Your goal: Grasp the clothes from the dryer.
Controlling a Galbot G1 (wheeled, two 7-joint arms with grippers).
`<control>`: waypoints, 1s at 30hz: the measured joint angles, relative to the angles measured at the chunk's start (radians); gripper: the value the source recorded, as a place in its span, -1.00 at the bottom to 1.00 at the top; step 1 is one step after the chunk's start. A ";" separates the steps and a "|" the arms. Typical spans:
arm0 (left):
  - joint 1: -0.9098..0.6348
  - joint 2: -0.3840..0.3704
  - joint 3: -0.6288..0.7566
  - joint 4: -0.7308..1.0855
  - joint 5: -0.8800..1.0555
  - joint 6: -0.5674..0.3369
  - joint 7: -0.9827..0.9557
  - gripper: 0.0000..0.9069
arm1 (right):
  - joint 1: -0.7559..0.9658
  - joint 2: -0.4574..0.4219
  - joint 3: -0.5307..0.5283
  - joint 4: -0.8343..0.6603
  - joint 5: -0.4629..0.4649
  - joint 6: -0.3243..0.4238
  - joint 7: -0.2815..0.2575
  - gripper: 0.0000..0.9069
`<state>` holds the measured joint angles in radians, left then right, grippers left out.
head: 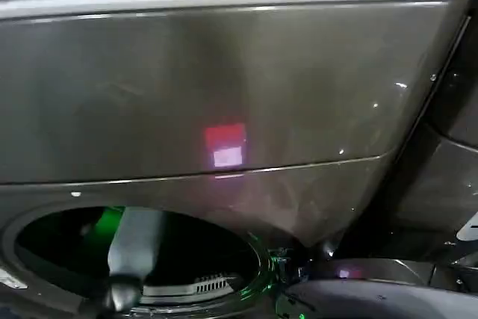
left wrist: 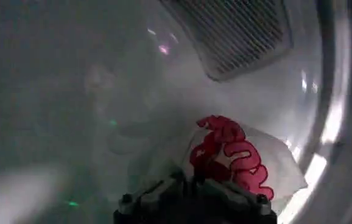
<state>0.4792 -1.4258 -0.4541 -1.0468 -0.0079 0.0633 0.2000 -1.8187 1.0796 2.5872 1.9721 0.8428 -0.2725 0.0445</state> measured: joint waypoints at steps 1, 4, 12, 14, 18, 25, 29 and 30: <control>0.026 -0.006 -0.016 -0.023 -0.013 -0.020 -0.025 -1.00 | -0.003 -0.002 0.004 -0.003 -0.004 0.004 0.000 1.00; 0.090 -0.025 -0.042 -0.085 -0.037 -0.054 -0.096 -1.00 | -0.006 -0.006 0.017 -0.003 -0.003 0.002 0.002 1.00; 0.186 -0.058 -0.036 -0.182 -0.061 -0.116 -0.271 -1.00 | -0.015 -0.006 0.029 -0.008 0.019 0.014 0.001 1.00; 0.203 -0.059 -0.030 -0.200 -0.065 -0.137 -0.295 -1.00 | -0.016 -0.006 0.034 -0.006 0.027 0.014 0.001 1.00; 0.228 -0.065 -0.028 -0.221 -0.060 -0.162 -0.323 -1.00 | -0.016 -0.006 0.038 -0.005 0.036 0.018 0.000 1.00; 0.231 -0.064 -0.031 -0.234 -0.058 -0.166 -0.330 -1.00 | -0.015 -0.006 0.052 -0.002 0.045 0.007 -0.005 1.00; 0.225 -0.062 -0.034 -0.233 -0.059 -0.160 -0.326 -1.00 | -0.013 -0.003 0.052 0.002 0.046 -0.001 -0.005 1.00; 0.225 -0.062 -0.035 -0.234 -0.059 -0.160 -0.326 -1.00 | -0.013 -0.003 0.054 0.002 0.046 -0.003 -0.005 1.00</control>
<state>0.7045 -1.4883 -0.4894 -1.2805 -0.0669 -0.0964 -0.1256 -1.8320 1.0762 2.6412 1.9738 0.8890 -0.2753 0.0391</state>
